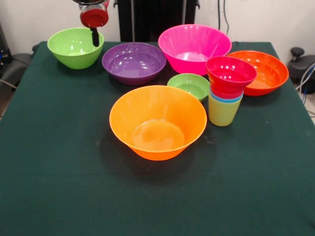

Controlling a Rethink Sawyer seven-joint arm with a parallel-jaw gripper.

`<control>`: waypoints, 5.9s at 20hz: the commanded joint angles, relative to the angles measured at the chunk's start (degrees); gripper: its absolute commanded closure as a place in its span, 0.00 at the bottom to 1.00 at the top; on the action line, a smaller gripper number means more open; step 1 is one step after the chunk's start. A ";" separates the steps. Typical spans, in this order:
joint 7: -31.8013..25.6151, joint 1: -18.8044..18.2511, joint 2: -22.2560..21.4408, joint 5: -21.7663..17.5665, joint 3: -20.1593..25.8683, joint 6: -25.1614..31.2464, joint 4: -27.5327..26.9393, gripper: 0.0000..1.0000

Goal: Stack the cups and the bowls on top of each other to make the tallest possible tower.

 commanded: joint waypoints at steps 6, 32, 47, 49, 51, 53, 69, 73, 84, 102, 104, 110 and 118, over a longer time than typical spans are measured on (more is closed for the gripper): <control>-4.25 5.54 2.39 -11.72 -2.58 12.57 -4.95 0.00; 2.12 2.77 13.57 -16.11 -0.84 -17.74 3.71 0.00; 4.31 3.31 19.13 -14.15 -1.55 -25.45 6.99 0.00; 4.41 3.52 19.44 -14.16 -2.01 -25.73 7.61 0.00; 4.30 3.53 19.68 -14.31 -2.44 -26.09 8.33 0.00; 4.05 3.41 19.57 -14.50 -2.75 -26.45 9.03 0.00; 1.99 2.20 19.71 -15.75 -3.42 -30.06 9.40 0.00; 2.25 2.16 20.50 -16.21 -3.66 -32.67 8.73 0.00; 1.46 1.46 22.47 -17.63 -4.22 -39.93 7.00 0.00; -3.91 -2.78 20.02 -23.81 -0.98 -37.66 4.07 1.00; -4.41 -3.48 19.30 -23.98 -0.24 -36.42 3.98 1.00; -7.38 -3.76 12.72 -23.12 1.67 -29.06 4.42 1.00; -11.08 -1.82 6.67 -21.16 3.50 -15.85 -0.34 1.00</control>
